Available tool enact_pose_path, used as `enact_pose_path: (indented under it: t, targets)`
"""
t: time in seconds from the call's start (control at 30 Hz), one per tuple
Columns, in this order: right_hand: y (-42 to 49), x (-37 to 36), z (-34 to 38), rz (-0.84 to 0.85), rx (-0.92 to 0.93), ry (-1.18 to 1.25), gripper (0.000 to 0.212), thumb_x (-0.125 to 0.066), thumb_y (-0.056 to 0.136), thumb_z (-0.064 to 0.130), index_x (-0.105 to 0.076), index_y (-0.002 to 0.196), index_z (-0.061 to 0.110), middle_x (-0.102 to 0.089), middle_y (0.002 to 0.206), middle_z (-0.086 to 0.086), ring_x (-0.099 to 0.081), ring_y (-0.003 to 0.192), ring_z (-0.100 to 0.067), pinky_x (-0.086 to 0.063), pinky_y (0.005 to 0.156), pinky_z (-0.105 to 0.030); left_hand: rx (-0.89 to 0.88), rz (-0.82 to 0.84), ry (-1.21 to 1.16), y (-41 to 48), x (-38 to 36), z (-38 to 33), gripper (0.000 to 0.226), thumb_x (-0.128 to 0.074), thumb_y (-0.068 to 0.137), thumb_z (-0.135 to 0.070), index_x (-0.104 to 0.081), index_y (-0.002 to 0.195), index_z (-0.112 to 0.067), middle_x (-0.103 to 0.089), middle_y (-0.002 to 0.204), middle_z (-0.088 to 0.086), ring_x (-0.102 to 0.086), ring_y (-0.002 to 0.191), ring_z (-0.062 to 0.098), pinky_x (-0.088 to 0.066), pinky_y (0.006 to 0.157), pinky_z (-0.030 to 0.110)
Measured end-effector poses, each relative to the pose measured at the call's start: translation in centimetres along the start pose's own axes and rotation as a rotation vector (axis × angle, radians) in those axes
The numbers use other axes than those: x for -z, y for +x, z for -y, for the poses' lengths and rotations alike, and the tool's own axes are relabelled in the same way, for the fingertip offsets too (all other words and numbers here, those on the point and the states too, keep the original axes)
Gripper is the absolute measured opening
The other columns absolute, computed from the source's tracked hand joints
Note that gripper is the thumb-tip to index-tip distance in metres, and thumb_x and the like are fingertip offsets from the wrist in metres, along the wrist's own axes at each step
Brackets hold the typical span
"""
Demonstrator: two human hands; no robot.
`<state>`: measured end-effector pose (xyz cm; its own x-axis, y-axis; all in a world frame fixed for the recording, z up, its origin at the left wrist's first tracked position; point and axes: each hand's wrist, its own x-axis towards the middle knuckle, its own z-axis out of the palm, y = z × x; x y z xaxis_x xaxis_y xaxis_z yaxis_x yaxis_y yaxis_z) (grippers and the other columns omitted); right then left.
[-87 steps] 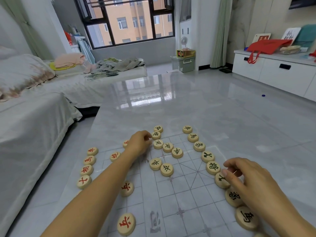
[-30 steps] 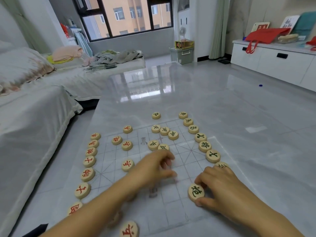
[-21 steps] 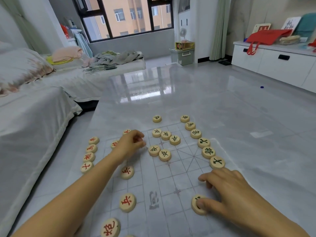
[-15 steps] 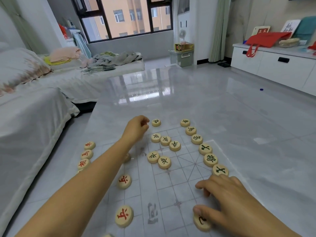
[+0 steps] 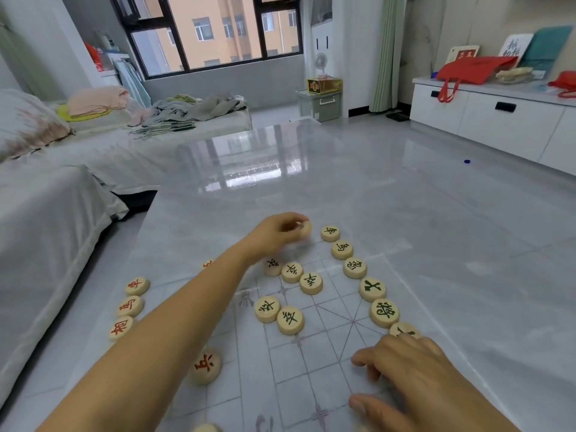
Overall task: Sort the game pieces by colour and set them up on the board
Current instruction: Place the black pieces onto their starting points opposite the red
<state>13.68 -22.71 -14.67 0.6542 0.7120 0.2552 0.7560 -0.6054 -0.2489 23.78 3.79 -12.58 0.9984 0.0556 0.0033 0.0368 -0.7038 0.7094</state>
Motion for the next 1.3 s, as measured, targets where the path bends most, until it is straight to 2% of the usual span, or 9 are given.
enact_pose_path:
  t: [0.17, 0.33, 0.47, 0.63, 0.77, 0.87, 0.97, 1.13, 1.3]
  targets:
    - [-0.2, 0.0, 0.2, -0.017, -0.016, 0.029, 0.053, -0.007, 0.086, 0.067, -0.056, 0.083, 0.047, -0.045, 0.061, 0.032, -0.038, 0.073, 0.005, -0.017, 0.054, 0.003, -0.148, 0.194, 0.425, -3.6, -3.5, -1.2, 0.038, -0.061, 0.086, -0.033, -0.054, 0.122, -0.025, -0.049, 0.122, 0.002, -0.045, 0.111, 0.018, -0.037, 0.099, 0.036]
    - [-0.5, -0.2, 0.3, -0.024, 0.014, 0.033, 0.053, -0.008, 0.086, 0.068, -0.057, 0.084, 0.047, -0.043, 0.063, 0.033, -0.039, 0.075, 0.006, -0.019, 0.056, 0.003, -0.110, 0.194, 0.379, -7.8, -1.3, 1.0, 0.038, -0.063, 0.085, -0.033, -0.055, 0.120, -0.023, -0.049, 0.119, -0.001, -0.047, 0.109, 0.014, -0.041, 0.096, 0.030]
    - [-0.1, 0.6, 0.4, 0.107, -0.011, 0.125, 0.071, 0.001, 0.070, 0.084, -0.053, 0.097, 0.047, -0.042, 0.075, 0.035, -0.039, 0.080, 0.011, -0.031, 0.067, -0.002, -0.008, -0.090, 0.195, -8.1, 1.2, 1.5, 0.027, -0.065, 0.084, -0.024, -0.058, 0.110, -0.023, -0.057, 0.113, -0.003, -0.053, 0.100, 0.008, -0.039, 0.078, 0.009]
    - [-0.7, 1.2, 0.2, 0.174, -0.063, 0.205, 0.118, 0.023, 0.027, 0.090, -0.038, 0.119, 0.049, -0.031, 0.091, 0.038, -0.025, 0.096, 0.020, -0.017, 0.089, -0.002, 0.088, -0.228, 0.109, -5.8, 1.1, 0.1, 0.030, -0.072, 0.079, -0.028, -0.062, 0.105, -0.016, -0.059, 0.095, -0.004, -0.054, 0.086, 0.011, -0.041, 0.070, 0.018]
    - [-0.6, 1.2, 0.2, 0.170, -0.059, 0.221, 0.116, 0.019, 0.028, 0.090, -0.040, 0.118, 0.048, -0.033, 0.091, 0.037, -0.027, 0.096, 0.019, -0.017, 0.088, -0.003, 0.101, -0.156, 0.207, -4.3, -1.7, -1.1, 0.034, -0.070, 0.080, -0.026, -0.062, 0.111, -0.014, -0.052, 0.099, -0.003, -0.055, 0.094, 0.019, -0.046, 0.083, 0.029]
    - [-0.6, 1.1, 0.4, 0.160, -0.040, 0.204, 0.100, 0.013, 0.041, 0.091, -0.044, 0.111, 0.049, -0.036, 0.087, 0.036, -0.033, 0.093, 0.018, -0.025, 0.087, -0.006, 0.184, -0.093, 0.191, -3.6, -2.9, -0.9, 0.031, -0.073, 0.078, -0.025, -0.065, 0.106, -0.013, -0.058, 0.100, 0.005, -0.061, 0.087, 0.029, -0.055, 0.074, 0.036]
    - [-0.3, 1.2, 0.4, 0.085, 0.020, 0.147, 0.065, 0.001, 0.073, 0.081, -0.052, 0.094, 0.049, -0.039, 0.073, 0.034, -0.042, 0.071, 0.016, -0.035, 0.061, -0.007, 0.210, -0.077, 0.108, -3.5, -3.1, -0.7, 0.035, -0.075, 0.076, -0.022, -0.065, 0.107, -0.012, -0.063, 0.104, 0.010, -0.064, 0.086, 0.033, -0.058, 0.067, 0.039]
    - [-0.7, 1.2, 0.0, 0.175, -0.053, 0.202, 0.116, 0.023, 0.028, 0.089, -0.037, 0.120, 0.050, -0.031, 0.090, 0.038, -0.027, 0.094, 0.019, -0.021, 0.088, -0.005, 0.184, -0.088, 0.177, -3.9, -2.6, 0.0, 0.055, -0.071, 0.080, -0.021, -0.051, 0.130, -0.011, -0.057, 0.121, 0.007, -0.054, 0.109, 0.022, -0.043, 0.091, 0.028]
    - [-1.1, 1.6, -0.6, 0.135, -0.058, 0.252, 0.106, 0.015, 0.034, 0.094, -0.041, 0.113, 0.050, -0.039, 0.094, 0.033, -0.037, 0.101, 0.006, -0.026, 0.088, -0.010, 0.175, -0.114, 0.185, -3.9, -2.8, 0.0, 0.047, -0.068, 0.083, -0.020, -0.054, 0.127, -0.010, -0.059, 0.120, 0.008, -0.055, 0.106, 0.022, -0.044, 0.087, 0.026]
